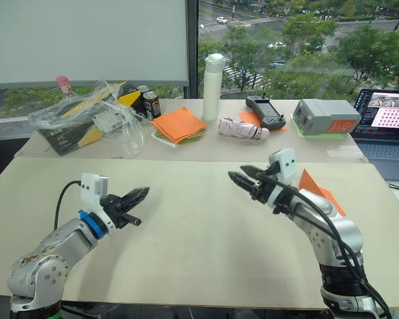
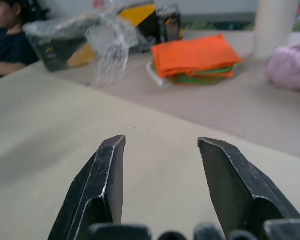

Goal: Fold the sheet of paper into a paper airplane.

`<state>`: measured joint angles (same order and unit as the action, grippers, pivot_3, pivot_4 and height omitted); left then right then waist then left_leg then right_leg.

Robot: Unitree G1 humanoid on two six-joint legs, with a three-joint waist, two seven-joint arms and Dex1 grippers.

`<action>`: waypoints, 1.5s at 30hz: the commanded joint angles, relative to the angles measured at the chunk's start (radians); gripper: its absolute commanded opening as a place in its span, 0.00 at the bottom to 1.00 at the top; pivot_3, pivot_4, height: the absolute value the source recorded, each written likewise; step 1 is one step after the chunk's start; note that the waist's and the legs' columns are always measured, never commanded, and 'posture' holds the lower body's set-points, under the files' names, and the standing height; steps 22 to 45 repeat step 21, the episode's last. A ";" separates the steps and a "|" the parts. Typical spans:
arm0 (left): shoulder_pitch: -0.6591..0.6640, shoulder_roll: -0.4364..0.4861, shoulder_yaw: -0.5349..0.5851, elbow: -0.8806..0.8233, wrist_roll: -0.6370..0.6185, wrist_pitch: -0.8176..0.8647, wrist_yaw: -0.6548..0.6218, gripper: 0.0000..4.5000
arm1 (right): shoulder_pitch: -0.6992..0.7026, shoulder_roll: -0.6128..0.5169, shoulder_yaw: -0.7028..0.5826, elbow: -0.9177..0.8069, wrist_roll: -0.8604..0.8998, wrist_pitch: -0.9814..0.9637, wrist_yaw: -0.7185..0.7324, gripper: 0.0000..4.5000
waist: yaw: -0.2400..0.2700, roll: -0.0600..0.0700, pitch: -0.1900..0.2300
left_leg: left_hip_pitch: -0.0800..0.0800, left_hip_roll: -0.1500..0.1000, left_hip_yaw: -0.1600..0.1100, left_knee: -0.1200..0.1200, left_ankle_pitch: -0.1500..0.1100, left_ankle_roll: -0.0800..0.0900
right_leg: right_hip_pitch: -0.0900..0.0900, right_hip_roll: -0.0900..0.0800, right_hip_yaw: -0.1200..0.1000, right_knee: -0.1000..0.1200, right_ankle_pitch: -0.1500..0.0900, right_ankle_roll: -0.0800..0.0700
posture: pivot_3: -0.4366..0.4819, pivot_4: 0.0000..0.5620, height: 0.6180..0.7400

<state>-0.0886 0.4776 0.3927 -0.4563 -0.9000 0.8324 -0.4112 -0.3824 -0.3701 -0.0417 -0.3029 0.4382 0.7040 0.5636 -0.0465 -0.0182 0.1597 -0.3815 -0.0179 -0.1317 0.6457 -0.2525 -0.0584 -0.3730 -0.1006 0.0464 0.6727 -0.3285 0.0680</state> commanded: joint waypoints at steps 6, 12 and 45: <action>-0.003 0.016 0.042 -0.028 -0.022 -0.026 0.050 0.00 | -0.036 0.005 0.040 0.004 0.021 -0.036 0.053 0.57 | 0.000 0.000 0.000 | 0.000 0.000 0.000 0.000 0.000 0.000 | 0.000 0.000 0.000 0.001 0.000 0.000 | 0.48 0.27 1.00; 0.012 0.030 0.049 -0.032 -0.019 -0.028 0.058 0.00 | -0.030 -0.008 0.054 0.010 0.015 -0.041 0.082 0.57 | 0.000 0.000 0.000 | 0.000 0.000 0.000 0.000 0.000 0.000 | 0.000 0.000 0.000 0.000 0.000 0.000 | 0.48 0.27 1.00; 0.044 0.026 0.048 -0.046 -0.045 -0.021 0.085 0.00 | -0.037 -0.013 0.058 0.014 0.016 -0.036 0.088 0.57 | 0.000 0.000 0.000 | 0.000 0.000 0.000 0.000 0.000 0.000 | 0.000 0.000 0.000 0.000 0.000 0.000 | 0.48 0.27 1.00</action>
